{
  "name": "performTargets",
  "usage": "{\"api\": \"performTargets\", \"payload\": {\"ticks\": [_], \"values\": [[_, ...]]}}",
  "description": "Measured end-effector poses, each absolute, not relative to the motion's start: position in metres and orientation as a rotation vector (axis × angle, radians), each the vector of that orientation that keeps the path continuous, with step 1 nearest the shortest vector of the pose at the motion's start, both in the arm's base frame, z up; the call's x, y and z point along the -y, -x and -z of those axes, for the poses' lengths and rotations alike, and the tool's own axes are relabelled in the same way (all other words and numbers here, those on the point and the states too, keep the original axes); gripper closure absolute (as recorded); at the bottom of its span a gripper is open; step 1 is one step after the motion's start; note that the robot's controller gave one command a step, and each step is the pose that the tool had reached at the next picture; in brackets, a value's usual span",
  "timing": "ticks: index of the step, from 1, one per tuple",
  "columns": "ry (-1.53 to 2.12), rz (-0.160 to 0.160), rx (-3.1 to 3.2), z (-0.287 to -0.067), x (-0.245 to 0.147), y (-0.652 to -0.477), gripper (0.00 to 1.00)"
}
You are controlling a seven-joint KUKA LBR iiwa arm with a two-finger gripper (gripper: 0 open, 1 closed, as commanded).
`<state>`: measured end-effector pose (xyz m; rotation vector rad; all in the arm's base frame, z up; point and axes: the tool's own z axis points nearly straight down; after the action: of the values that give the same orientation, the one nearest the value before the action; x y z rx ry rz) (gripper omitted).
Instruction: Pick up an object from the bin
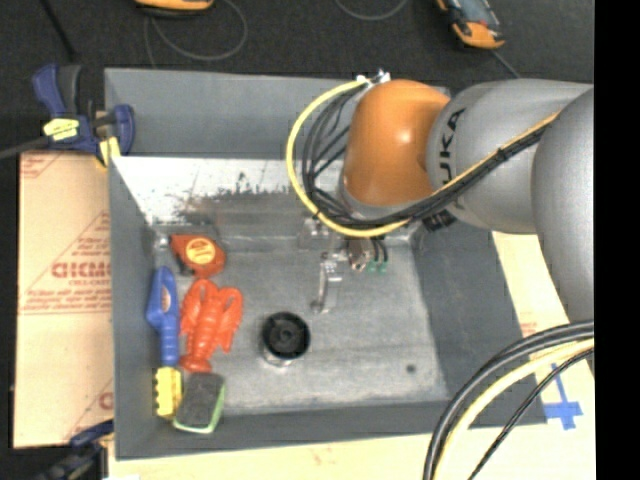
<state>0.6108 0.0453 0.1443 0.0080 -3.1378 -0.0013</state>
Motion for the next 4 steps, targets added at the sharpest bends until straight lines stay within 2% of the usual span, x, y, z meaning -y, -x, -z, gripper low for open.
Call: {"api": "performTargets", "payload": {"ticks": [1,2,3,4], "values": [[-0.007,0.002,3.143,-0.149,-0.045,-0.611,0.00],[-0.117,-0.002,3.152,-0.128,-0.050,-0.603,0.00],[-0.233,0.000,3.134,-0.090,-0.057,-0.580,0.00],[-0.033,0.000,3.146,-0.083,-0.059,-0.569,0.00]]}}
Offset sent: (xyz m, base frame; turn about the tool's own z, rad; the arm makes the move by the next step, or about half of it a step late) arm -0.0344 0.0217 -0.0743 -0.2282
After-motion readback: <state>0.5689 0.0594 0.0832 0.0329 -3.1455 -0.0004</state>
